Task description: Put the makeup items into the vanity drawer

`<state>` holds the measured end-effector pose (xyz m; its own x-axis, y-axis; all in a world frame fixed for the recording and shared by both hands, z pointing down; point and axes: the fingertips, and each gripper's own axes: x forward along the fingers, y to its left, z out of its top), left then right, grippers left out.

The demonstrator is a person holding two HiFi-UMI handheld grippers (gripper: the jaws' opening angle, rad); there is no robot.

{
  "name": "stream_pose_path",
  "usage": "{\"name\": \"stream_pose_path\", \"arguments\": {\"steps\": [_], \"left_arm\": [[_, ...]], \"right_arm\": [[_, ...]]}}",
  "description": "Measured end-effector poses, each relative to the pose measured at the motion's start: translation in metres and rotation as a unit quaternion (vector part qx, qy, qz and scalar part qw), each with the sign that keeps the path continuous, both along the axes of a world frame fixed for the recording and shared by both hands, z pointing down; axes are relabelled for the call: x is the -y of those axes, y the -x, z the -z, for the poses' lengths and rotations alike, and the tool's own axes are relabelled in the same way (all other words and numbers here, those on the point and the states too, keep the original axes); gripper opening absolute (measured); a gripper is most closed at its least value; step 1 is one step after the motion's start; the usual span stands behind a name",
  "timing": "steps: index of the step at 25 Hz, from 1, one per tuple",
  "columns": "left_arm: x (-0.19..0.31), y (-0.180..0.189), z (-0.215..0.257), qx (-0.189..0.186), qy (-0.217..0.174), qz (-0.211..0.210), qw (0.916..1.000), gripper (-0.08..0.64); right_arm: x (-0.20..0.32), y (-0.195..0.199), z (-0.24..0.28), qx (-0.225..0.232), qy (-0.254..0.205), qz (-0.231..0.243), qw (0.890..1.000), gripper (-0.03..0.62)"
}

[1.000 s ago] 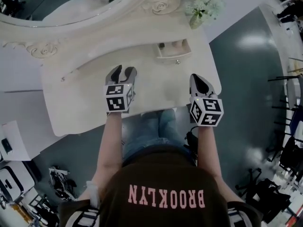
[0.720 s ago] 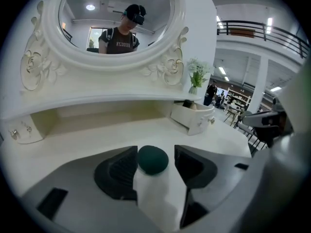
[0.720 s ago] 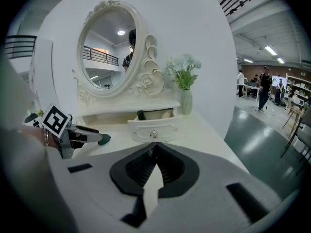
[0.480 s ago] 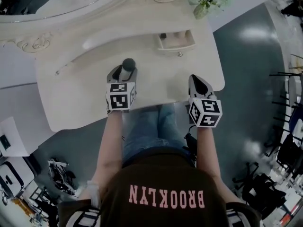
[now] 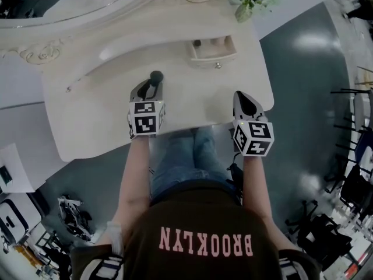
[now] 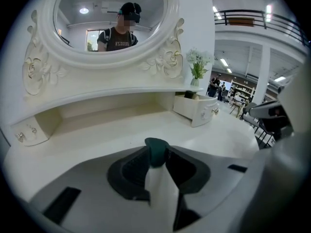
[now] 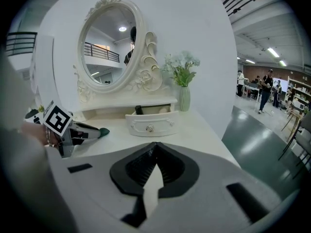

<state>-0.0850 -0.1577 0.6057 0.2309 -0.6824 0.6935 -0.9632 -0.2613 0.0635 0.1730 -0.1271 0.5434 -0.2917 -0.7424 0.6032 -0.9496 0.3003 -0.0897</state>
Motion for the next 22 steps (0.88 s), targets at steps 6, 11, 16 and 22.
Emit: {"name": "stream_pose_path", "arguments": {"steps": [6,11,16,22], "left_arm": [[0.002,-0.002,0.014,-0.008,-0.009,0.012,0.9998,0.018],[0.007,-0.006,0.034,-0.01,-0.028,0.013,0.9995,0.015],[0.018,-0.006,0.061,-0.009,-0.058,0.021,0.9981,0.015],[0.032,-0.008,0.101,-0.008,-0.103,0.032,0.9942,0.015]], "right_arm": [[0.007,-0.009,0.016,0.0,-0.019,-0.001,1.0,-0.011],[0.015,-0.014,0.034,0.003,-0.041,0.002,0.999,-0.011],[0.026,-0.018,0.058,0.006,-0.069,0.008,0.998,-0.011],[0.041,-0.027,0.084,0.008,-0.104,0.01,0.994,-0.011]]}}
